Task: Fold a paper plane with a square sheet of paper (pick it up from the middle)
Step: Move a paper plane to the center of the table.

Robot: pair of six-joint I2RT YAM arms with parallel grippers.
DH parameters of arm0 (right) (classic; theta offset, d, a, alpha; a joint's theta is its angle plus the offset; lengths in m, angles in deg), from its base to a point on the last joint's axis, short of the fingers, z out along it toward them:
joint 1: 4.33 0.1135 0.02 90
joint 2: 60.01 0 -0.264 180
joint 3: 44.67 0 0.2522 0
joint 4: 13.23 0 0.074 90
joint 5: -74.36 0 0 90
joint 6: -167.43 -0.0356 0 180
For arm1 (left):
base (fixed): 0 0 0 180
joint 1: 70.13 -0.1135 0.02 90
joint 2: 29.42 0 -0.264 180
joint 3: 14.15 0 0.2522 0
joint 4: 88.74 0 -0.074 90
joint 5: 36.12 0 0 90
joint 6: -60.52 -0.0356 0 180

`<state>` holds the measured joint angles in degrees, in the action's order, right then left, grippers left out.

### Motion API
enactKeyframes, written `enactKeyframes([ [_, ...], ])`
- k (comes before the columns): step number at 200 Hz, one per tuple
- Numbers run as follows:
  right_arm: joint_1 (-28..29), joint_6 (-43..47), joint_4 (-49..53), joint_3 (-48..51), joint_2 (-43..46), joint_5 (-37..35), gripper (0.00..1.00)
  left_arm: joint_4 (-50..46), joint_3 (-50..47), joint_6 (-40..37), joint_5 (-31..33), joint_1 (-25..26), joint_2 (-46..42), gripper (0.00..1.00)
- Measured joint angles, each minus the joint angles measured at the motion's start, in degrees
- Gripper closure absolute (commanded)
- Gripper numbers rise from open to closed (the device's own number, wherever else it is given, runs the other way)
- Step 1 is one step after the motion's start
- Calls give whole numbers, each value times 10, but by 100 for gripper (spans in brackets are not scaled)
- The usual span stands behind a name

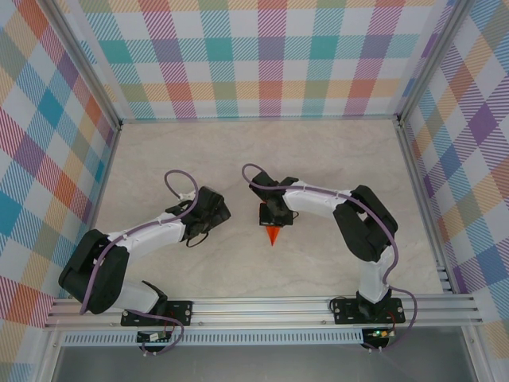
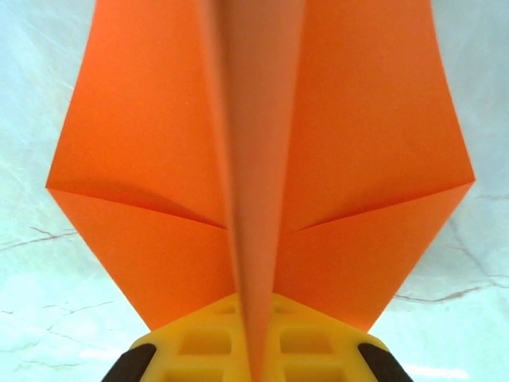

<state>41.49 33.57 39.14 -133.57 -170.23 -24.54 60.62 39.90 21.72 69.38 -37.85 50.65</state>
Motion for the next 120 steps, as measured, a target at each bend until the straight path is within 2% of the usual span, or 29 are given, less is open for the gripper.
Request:
enactKeyframes([
  [44, -24, 53, 7, -102, -14, -11, 95, -47, 3, -3, 21, -12, 0, 0],
  [120, -77, 150, 33, -292, -174, -10, 94, -72, 4, -20, 26, -22, -18, 0],
])
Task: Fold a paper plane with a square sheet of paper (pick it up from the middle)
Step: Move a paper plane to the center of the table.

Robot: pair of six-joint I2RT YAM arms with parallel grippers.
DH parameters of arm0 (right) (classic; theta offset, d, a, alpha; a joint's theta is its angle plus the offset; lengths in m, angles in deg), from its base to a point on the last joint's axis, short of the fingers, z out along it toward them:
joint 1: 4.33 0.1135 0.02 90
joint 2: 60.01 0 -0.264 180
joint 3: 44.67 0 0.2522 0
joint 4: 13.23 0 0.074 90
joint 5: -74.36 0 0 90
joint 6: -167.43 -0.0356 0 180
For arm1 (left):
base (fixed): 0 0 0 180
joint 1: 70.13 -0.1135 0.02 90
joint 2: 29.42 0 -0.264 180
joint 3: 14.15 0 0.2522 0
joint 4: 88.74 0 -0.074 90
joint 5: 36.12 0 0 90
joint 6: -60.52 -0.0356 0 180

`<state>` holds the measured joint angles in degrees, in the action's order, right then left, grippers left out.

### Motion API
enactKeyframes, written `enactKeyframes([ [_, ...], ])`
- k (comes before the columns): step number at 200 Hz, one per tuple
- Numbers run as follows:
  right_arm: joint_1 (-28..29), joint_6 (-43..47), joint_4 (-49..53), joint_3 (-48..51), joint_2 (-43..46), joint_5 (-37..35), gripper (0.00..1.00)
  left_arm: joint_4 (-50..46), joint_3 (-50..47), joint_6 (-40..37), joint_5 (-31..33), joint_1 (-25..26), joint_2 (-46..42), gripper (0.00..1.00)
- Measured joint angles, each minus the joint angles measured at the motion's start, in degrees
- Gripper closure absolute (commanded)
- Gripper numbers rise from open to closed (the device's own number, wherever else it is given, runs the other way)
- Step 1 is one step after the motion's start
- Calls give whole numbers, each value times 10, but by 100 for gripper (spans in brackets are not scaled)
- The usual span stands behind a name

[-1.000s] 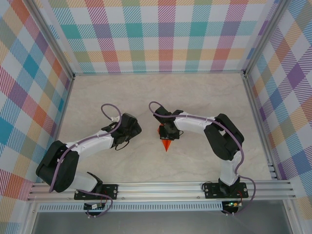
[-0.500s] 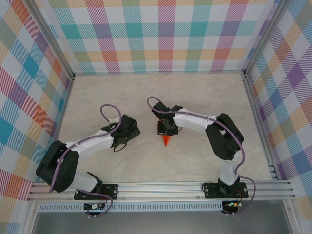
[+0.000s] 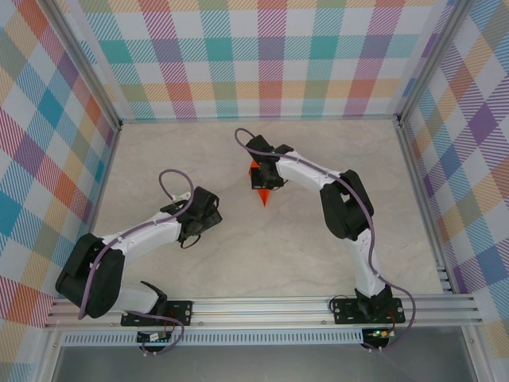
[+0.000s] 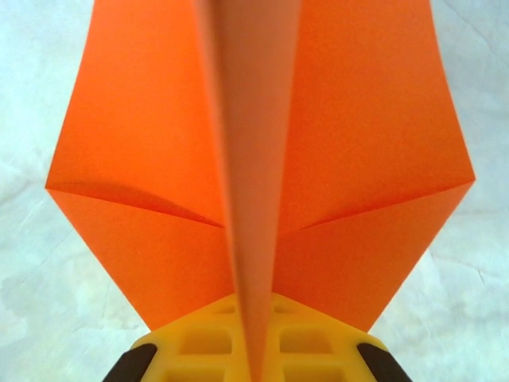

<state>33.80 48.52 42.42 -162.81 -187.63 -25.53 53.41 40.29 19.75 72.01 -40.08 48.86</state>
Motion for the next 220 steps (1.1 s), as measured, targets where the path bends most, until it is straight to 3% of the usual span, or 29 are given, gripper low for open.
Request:
enactKeyframes([
  [87, -10, 11, 56, -68, -70, 13, 87, 1, 7, -10, -5, -2, 16, 0],
  [168, -10, 8, 64, -83, -79, 20, 84, 1, 8, -11, -7, -2, 26, 0],
  [189, -10, 6, 64, -83, -79, 20, 79, 0, 9, -11, -11, -2, 26, 0],
  [220, -10, 6, 71, -82, -68, 20, 63, -2, 24, -21, -11, -2, 26, 0],
])
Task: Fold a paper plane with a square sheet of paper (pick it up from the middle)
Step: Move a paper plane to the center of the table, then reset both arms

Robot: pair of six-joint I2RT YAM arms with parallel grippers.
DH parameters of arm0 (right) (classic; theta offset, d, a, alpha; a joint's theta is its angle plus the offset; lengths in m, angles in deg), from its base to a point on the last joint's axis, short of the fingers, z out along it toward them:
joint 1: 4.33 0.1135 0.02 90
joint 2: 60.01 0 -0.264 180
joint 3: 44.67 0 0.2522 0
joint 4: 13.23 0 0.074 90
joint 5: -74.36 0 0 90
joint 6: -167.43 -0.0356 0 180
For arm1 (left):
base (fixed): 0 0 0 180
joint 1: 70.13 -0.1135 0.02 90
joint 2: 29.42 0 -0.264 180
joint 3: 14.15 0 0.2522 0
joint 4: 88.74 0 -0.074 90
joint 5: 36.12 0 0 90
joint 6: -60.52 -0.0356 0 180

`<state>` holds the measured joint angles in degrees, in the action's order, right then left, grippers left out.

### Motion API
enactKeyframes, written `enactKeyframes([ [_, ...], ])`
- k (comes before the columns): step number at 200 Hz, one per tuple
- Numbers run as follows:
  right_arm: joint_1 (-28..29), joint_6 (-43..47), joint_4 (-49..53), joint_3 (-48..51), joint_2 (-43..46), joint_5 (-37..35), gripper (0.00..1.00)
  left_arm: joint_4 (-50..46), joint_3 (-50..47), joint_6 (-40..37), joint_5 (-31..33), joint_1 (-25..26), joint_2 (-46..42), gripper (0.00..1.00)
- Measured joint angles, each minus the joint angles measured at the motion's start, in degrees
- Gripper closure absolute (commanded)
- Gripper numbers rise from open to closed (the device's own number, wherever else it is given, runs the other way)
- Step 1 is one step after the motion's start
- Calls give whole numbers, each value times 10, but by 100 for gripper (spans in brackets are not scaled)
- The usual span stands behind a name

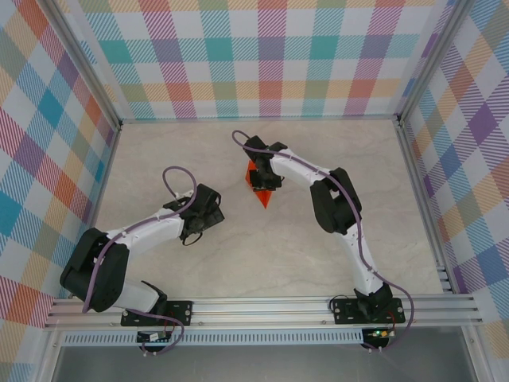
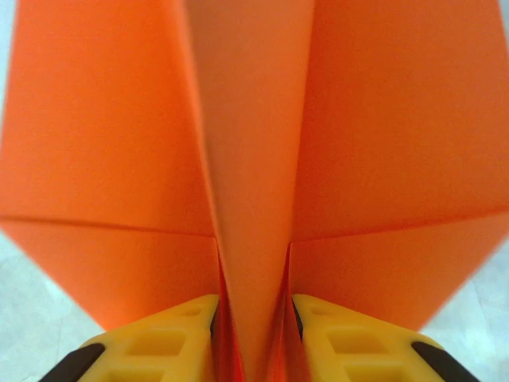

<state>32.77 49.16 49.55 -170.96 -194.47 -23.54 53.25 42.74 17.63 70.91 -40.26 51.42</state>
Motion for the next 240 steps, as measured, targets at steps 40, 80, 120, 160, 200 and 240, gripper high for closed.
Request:
enactKeyframes([
  [40, 0, -9, -2, 57, 132, -3, 29, -14, 35, -35, 3, -9, 0, 0],
  [80, -5, 0, -66, 147, 324, -45, 5, -13, 56, -84, 7, -42, -8, 0],
  [120, -53, 33, -132, 311, 464, -110, 0, 7, 56, -157, 36, -85, -82, 0],
  [160, -153, 66, -196, 469, 569, -165, 0, 69, 30, -230, 111, -126, -153, 0],
  [200, -244, 80, -298, 628, 635, -219, 0, 156, -42, -304, 149, -165, -140, 0],
  [240, -294, 110, -432, 744, 612, -238, 0, 253, -127, -376, 148, -190, -122, 0],
])
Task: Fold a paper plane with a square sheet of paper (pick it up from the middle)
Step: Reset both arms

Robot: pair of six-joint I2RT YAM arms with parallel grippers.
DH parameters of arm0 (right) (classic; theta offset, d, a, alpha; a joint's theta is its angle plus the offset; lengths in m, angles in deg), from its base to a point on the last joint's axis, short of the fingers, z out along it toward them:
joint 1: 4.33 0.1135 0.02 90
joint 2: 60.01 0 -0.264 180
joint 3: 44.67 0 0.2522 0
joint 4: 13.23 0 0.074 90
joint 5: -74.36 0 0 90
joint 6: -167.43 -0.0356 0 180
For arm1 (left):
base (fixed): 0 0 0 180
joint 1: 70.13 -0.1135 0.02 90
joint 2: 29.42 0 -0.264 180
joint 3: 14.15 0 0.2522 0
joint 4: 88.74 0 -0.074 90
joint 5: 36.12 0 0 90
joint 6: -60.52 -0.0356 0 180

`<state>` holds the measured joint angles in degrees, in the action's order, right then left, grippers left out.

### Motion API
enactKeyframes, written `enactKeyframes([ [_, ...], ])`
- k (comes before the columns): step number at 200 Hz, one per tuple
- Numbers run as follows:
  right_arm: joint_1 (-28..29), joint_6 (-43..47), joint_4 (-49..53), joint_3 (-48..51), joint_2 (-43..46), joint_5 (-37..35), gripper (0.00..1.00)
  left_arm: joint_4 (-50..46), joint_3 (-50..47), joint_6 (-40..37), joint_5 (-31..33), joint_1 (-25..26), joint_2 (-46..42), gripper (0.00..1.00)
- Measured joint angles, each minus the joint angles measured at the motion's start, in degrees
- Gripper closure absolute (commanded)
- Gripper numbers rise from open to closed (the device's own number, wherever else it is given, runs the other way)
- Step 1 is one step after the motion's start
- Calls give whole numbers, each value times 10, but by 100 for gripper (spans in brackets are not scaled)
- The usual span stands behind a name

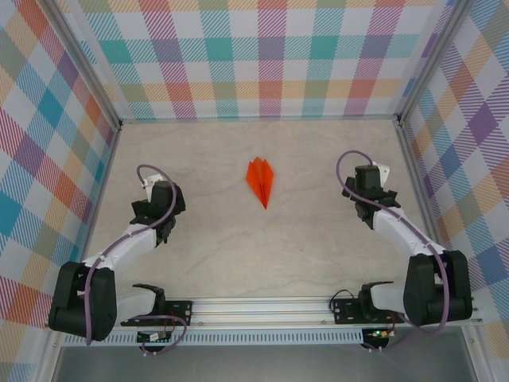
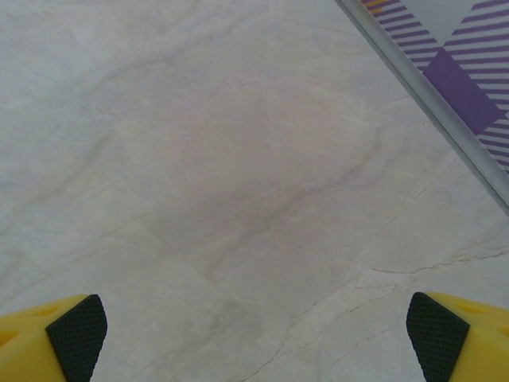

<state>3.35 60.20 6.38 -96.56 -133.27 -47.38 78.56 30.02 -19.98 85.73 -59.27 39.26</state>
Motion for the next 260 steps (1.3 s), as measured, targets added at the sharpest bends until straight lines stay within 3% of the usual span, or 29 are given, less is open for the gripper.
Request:
enactKeyframes([
  [38, -3, 49, -129, 66, -54, 11, 0, 139, -70, -59, -54, -19, -1, 0],
  [91, -11, 118, -307, 116, -56, 110, 0, 313, -127, -92, -165, -50, 7, 0],
  [119, -44, 124, -379, 140, -57, 157, 0, 382, -138, -91, -202, -66, 44, 0],
  [189, -64, 137, -486, 149, -131, 232, 0, 485, -134, -91, -265, -83, 173, 0],
  [260, -64, 148, -508, 150, -139, 250, 0, 471, -75, -92, -269, -83, 207, 0],
])
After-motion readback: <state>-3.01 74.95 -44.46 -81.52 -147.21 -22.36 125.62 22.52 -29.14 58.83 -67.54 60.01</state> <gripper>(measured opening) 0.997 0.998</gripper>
